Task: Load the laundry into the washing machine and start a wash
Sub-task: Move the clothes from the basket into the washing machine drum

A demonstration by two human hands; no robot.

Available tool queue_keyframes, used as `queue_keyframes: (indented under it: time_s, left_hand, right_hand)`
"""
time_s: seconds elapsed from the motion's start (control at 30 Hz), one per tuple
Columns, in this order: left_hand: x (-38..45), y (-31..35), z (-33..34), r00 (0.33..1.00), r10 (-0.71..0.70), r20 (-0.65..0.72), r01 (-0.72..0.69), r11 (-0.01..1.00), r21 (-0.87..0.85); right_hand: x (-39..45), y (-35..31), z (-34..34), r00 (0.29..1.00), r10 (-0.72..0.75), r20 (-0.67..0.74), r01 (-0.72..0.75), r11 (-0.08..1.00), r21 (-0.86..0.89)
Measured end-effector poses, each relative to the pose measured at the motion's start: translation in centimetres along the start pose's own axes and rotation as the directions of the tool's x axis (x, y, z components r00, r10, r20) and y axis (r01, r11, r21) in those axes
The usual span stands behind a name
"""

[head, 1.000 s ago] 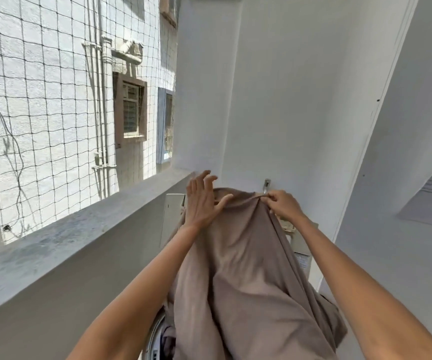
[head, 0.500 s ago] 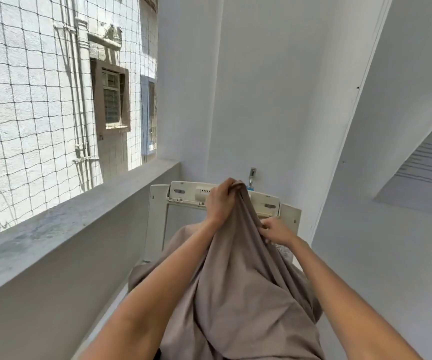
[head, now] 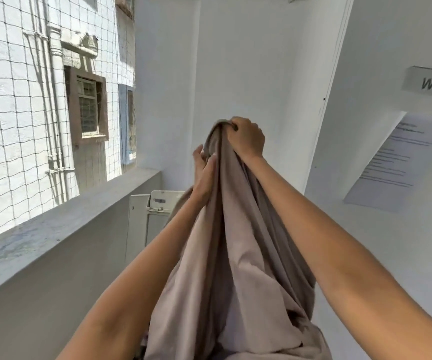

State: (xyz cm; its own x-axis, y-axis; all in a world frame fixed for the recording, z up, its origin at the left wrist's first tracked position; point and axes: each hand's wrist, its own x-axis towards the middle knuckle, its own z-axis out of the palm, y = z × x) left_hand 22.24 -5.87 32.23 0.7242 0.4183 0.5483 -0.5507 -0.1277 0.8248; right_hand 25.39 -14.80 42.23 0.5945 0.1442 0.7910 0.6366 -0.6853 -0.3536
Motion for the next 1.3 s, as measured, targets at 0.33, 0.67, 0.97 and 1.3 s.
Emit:
queue_keyframes:
  time_s: [0.33,0.67,0.97,1.3]
  left_hand:
    - [-0.3,-3.5,-1.7,0.991,0.021,-0.130,-0.005,0.993,0.120]
    - [-0.3,-4.1,-4.3,0.915,-0.222,-0.338,0.311,0.920,0.238]
    - [-1.1,-1.4,0.7,0.993,0.121,0.012,-0.117,0.923,0.366]
    - [-0.5,-4.4,-4.5,0.939,-0.093,-0.331,0.137,0.984,0.112]
  right_hand:
    - [-7.1,7.8,1.9,0.776,-0.013,0.631,-0.214,0.935,0.283]
    - [-10.4,16.1,1.7,0.717,0.208,0.665,-0.112,0.976,-0.185]
    - [2.1,1.2,-0.8,0.993,0.097,0.071,-0.105,0.988,0.117]
    - [-2.1,4.2,2.9,0.765,-0.093,0.637,-0.027,0.984,0.176]
